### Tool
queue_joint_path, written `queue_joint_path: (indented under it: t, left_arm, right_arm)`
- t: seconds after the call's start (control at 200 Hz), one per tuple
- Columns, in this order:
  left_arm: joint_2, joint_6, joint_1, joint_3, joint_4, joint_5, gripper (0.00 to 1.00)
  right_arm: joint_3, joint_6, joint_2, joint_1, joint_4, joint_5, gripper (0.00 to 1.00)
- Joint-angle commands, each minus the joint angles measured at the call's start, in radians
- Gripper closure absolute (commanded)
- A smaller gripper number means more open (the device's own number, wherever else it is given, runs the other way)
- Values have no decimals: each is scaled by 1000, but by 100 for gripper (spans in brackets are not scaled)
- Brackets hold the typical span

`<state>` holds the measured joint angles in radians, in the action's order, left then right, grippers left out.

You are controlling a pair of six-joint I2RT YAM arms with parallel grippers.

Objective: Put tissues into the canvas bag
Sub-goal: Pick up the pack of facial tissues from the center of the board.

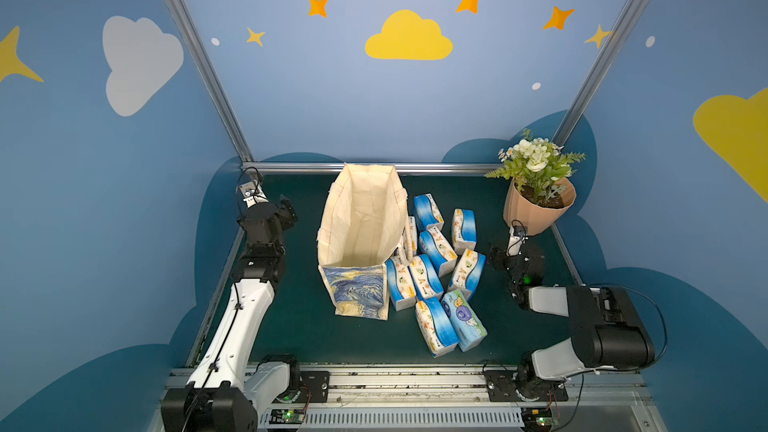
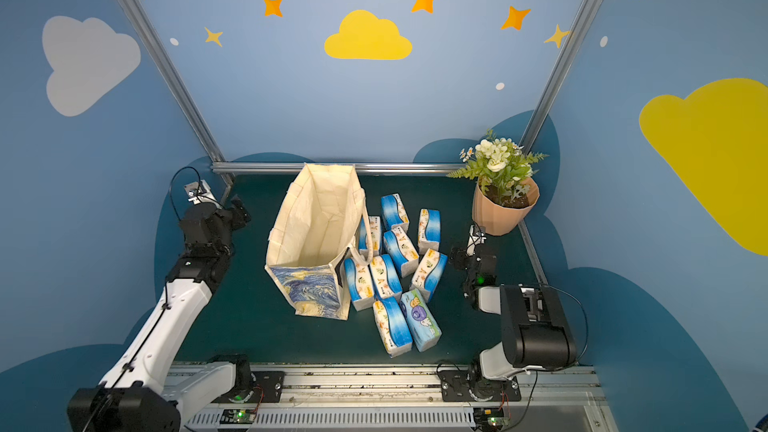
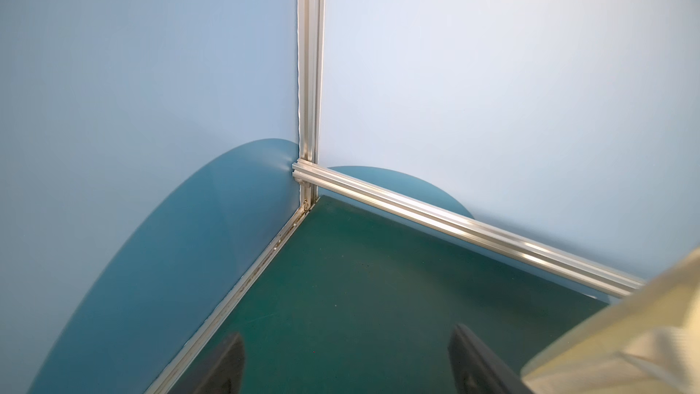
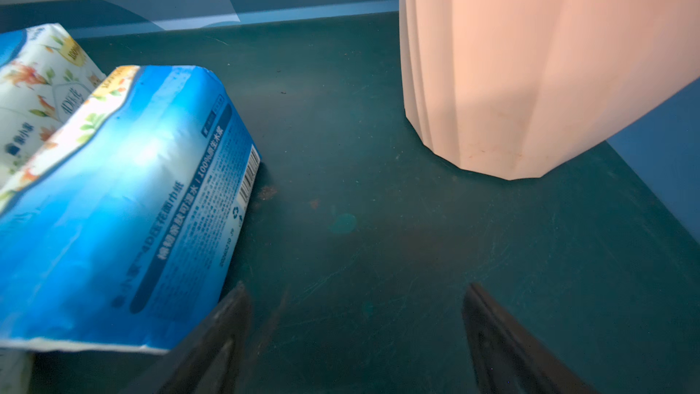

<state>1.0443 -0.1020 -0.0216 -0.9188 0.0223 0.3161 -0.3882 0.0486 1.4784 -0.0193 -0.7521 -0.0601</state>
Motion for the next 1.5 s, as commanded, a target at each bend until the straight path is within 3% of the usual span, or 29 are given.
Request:
queue_joint_path:
  t: [0.0,0.125,0.275,0.366,0.471,0.661,0.821,0.992,1.192,1.497]
  left_arm:
    - [-13,-16,-5,-119,280,-22,16]
    - [42,-56,-7,-339,487,-55,17]
    - [163,-112,-9,-585,691,-193,17]
    - [232,-143,-10,-676,748,-290,19]
    - [294,-170,-9,-749,803,-375,23]
    - [388,-165,-8,-867,959,-521,26]
    - [412,-157,-5,-899,1028,-711,41]
    - [438,-135,26,-907,1110,-822,39]
    - [493,-91,58,-897,1216,-728,38]
    - [528,-78,68,-915,1197,-687,39]
  right_arm:
    - [-75,32,-115,23,178,2,13]
    - [-170,49,-310,48,445,66,13]
    - [-444,43,-428,41,962,226,14]
    - [-573,52,-429,21,1177,316,16]
    - [-674,95,-400,-34,1341,269,16]
    - [-890,135,-217,-139,1644,235,15]
    - [-938,169,-139,-189,1660,223,15]
    - [-970,199,-82,-218,1650,209,15]
    - [-1035,198,-1,-261,1672,190,14]
    - [-1114,187,74,-305,1700,182,13]
